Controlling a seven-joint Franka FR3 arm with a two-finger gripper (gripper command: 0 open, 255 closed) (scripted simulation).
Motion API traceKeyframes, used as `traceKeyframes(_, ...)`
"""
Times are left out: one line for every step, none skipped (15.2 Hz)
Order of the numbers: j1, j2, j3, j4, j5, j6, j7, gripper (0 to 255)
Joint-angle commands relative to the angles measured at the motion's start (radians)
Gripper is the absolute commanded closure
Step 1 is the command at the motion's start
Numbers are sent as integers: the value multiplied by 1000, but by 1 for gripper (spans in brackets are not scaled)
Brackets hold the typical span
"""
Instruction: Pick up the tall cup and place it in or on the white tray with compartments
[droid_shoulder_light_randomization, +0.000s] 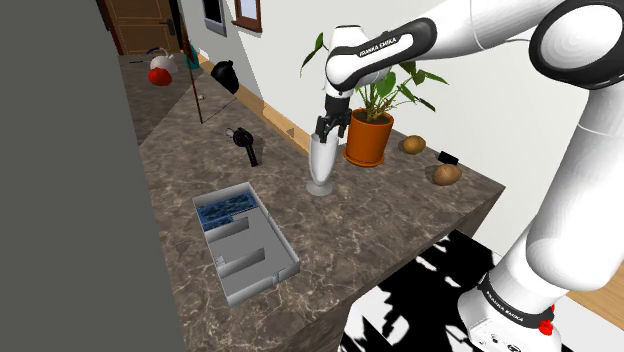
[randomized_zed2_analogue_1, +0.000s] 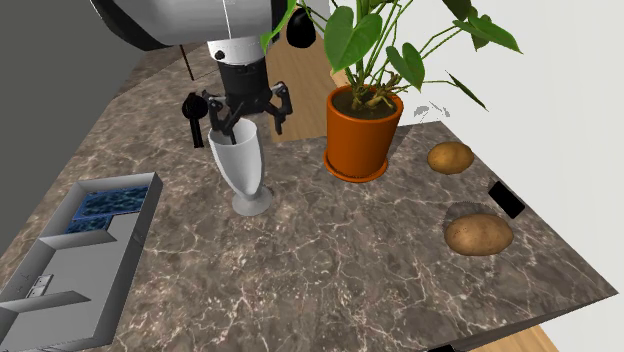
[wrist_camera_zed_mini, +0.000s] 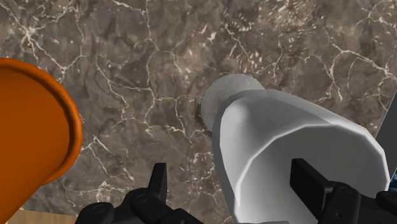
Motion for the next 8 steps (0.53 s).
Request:
traceKeyframes(0,1,0,-4,0,6,0,0)
traceKeyframes(0,1,0,-4,0,6,0,0)
traceKeyframes(0,1,0,-4,0,6,0,0)
traceKeyframes(0,1,0,-4,0,6,0,0)
traceKeyframes(0,1,0,-4,0,6,0,0)
traceKeyframes(0,1,0,-4,0,5,0,0)
traceKeyframes(0,1,0,-4,0,5,0,255)
traceKeyframes(0,1,0,-4,0,5,0,255)
